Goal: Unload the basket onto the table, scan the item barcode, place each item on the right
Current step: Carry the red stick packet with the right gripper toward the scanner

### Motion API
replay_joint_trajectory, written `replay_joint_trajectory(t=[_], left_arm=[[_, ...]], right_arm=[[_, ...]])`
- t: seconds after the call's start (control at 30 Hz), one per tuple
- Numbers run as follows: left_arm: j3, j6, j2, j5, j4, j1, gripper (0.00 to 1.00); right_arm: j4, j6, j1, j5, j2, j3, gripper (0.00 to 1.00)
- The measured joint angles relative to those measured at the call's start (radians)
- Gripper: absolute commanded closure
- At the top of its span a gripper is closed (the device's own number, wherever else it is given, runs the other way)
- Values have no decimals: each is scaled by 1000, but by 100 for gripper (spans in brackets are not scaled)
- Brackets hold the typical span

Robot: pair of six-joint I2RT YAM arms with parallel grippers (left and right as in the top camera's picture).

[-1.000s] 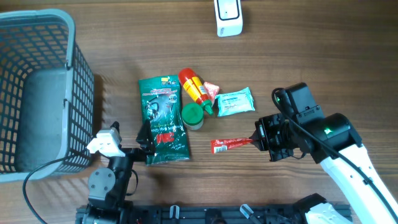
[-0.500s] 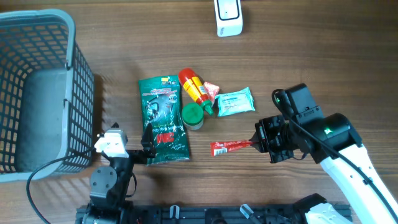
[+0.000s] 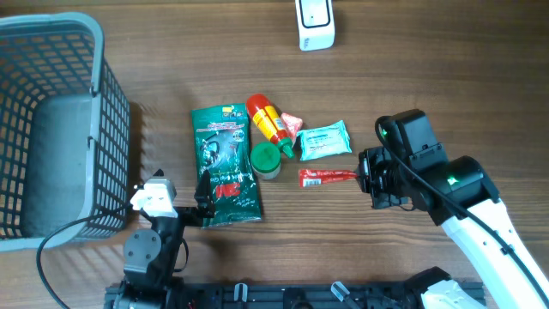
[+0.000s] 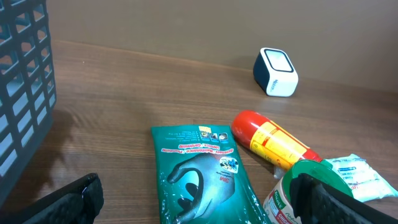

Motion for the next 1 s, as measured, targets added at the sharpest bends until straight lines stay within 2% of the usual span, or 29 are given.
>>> replay_joint_trajectory(t=[0.1, 0.3, 0.33, 0.4, 0.47, 0.6, 0.77, 0.97, 1.0], left_arm=[[0, 0, 0, 0, 0, 0, 0], [0, 0, 0, 0, 0, 0, 0], [0, 0, 0, 0, 0, 0, 0], [0, 0, 0, 0, 0, 0, 0], [0, 0, 0, 0, 0, 0, 0], [0, 0, 1, 0, 0, 0, 0], [0, 0, 3, 0, 0, 0, 0], [0, 0, 5, 0, 0, 0, 0], [0, 0, 4, 0, 1, 0, 0]], right_arm=[[0, -15, 0, 17, 0, 0, 96], [10, -42, 0, 148, 0, 0, 85], [27, -64, 0, 176, 0, 0, 95], [90, -109, 0, 217, 1, 0, 96], [241, -188, 0, 285, 27, -1, 96], [399, -338, 0, 363, 113, -2, 96], [702, -507, -1, 378, 266, -6, 96], [1205, -598, -31, 381, 438, -9, 96], [1332, -601, -48, 379, 495, -6, 96]])
